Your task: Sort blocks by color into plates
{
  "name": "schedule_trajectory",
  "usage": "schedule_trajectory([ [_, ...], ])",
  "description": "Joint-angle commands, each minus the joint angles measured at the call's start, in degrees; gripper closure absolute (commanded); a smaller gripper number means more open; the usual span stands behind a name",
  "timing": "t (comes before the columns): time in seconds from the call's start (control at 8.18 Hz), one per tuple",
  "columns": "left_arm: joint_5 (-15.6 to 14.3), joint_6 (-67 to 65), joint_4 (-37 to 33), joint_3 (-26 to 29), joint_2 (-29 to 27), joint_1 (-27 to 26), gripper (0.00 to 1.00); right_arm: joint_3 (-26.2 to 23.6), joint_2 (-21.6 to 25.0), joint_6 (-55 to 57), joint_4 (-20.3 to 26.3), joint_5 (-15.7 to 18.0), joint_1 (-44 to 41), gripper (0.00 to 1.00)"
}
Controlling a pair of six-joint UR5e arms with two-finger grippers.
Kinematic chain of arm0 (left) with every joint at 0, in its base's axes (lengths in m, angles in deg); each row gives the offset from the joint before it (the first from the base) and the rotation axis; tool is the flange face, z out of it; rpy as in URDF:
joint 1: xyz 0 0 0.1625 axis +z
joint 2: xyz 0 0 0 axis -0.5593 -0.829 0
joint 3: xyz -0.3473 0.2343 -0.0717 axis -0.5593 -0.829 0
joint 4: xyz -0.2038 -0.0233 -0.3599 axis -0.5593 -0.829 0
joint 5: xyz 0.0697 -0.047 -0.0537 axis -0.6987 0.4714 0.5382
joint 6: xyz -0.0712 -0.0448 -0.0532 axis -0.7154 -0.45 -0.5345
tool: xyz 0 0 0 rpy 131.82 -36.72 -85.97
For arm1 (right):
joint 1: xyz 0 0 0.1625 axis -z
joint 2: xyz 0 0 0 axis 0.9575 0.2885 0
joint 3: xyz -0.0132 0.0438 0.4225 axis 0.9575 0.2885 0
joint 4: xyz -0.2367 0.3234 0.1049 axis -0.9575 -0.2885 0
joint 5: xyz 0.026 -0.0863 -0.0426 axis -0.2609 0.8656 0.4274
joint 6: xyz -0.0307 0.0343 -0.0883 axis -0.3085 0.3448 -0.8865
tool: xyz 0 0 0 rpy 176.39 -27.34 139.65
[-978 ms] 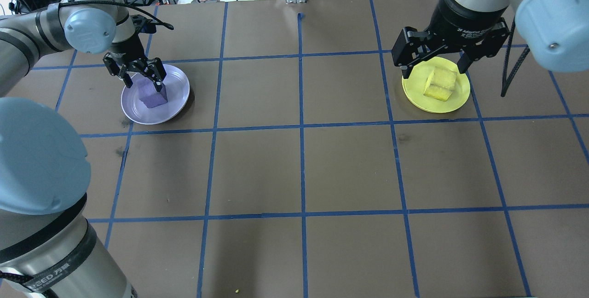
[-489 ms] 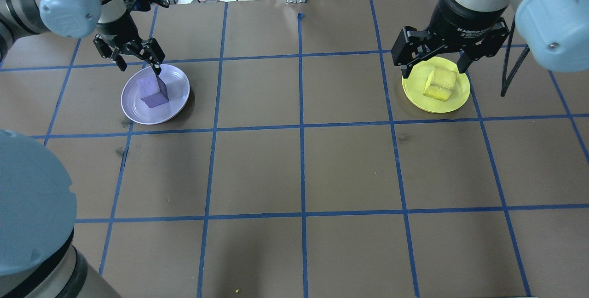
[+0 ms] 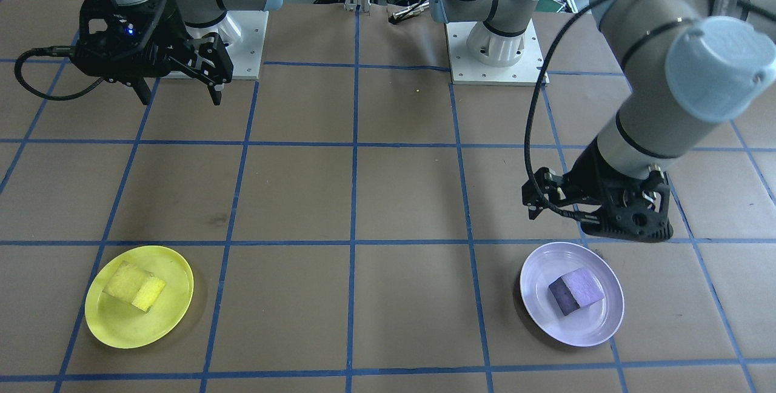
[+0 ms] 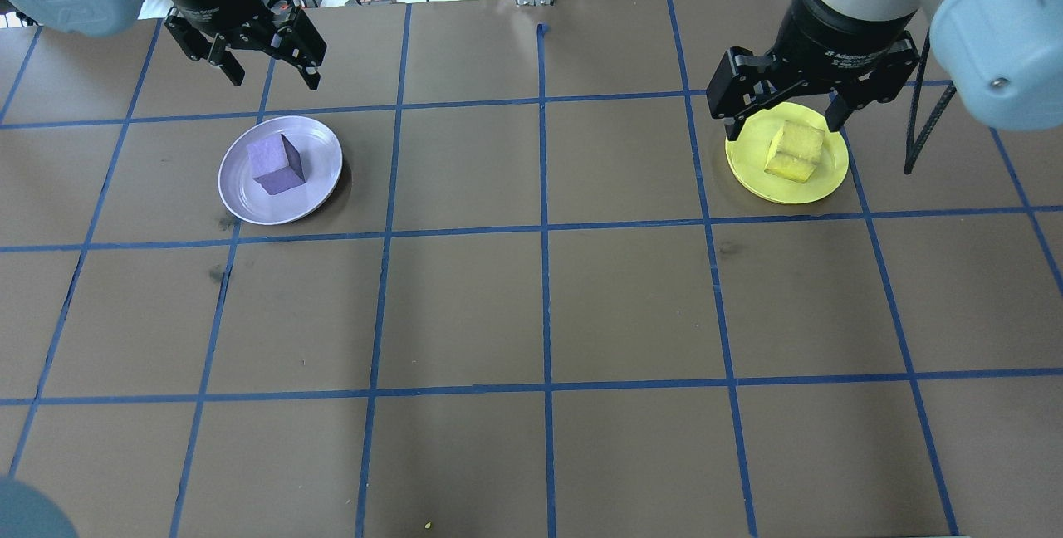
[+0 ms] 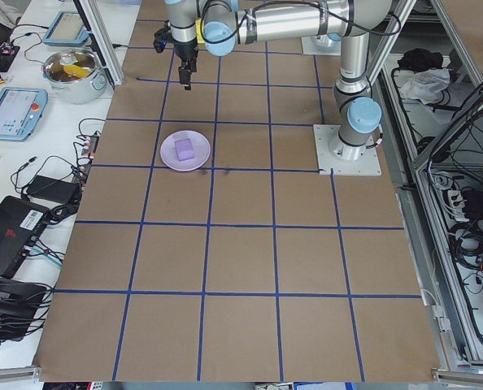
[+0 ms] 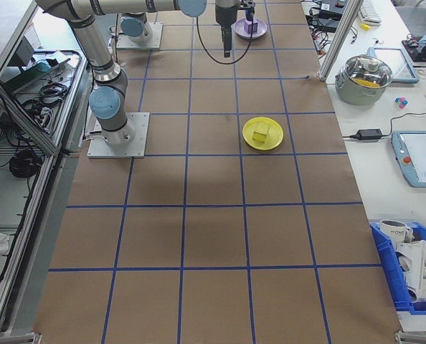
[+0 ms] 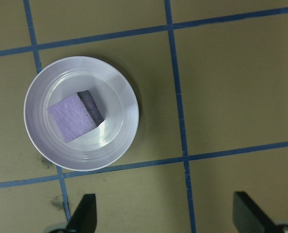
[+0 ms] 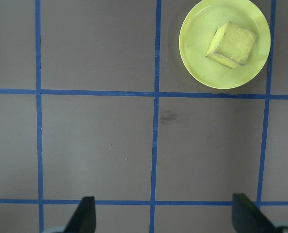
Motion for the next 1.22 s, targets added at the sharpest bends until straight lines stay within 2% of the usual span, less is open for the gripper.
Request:
schedule_trajectory([
  [0.0,0.3,-7.8,-1.9,-1.8,8.6,-5.5,0.00,0.0,0.0,-0.1,0.0,0.0,0.0,0.00],
  [0.49,0.1,-13.3,-2.7,-10.8,18.7,-8.1,0.00,0.0,0.0,0.0,0.0,0.0,0.0,0.00],
  [1.1,-0.8,-12.9,-2.7,-11.4,18.7,-7.8,0.00,0.0,0.0,-0.1,-0.1,0.0,0.0,0.00],
])
